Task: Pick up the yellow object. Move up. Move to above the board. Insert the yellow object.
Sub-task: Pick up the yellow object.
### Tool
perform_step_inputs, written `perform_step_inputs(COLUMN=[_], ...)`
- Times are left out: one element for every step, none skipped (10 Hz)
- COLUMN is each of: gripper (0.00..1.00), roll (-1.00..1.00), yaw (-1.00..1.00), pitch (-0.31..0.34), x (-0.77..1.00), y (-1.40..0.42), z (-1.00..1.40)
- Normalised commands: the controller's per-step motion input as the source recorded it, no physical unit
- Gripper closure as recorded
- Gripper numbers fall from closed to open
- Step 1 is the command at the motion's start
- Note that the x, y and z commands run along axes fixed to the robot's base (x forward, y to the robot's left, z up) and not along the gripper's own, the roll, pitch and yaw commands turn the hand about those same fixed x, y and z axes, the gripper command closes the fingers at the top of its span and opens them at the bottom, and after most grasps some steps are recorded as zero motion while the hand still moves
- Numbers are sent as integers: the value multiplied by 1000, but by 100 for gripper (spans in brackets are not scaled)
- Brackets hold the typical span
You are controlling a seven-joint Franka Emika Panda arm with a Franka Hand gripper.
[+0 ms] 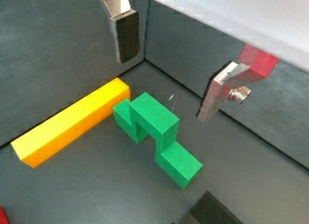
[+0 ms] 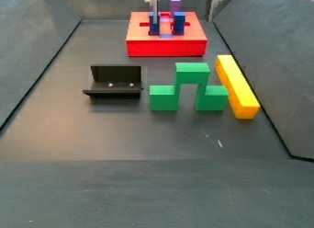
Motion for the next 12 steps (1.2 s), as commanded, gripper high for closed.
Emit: perform_step_inputs(gripper=[0, 0, 0, 0, 0, 0, 0, 0, 0, 0, 0, 0], roll=[0, 21, 89, 106, 51, 0, 0, 41, 53, 0, -10, -93], yaw=[0, -149, -149, -149, -97, 0, 0, 106, 103, 43, 0, -37], pitch=[-30, -7, 0, 0, 0, -59, -99, -9, -3, -19, -69, -117], x=[0, 157, 83, 69, 40, 0, 0, -209, -317, -329, -354, -357], y=[0, 51, 137, 157, 20, 0, -171, -574, -577, -429, -177, 46], z=[-51, -123, -171, -146, -146, -234, -397, -660, -660, -454, -223, 0])
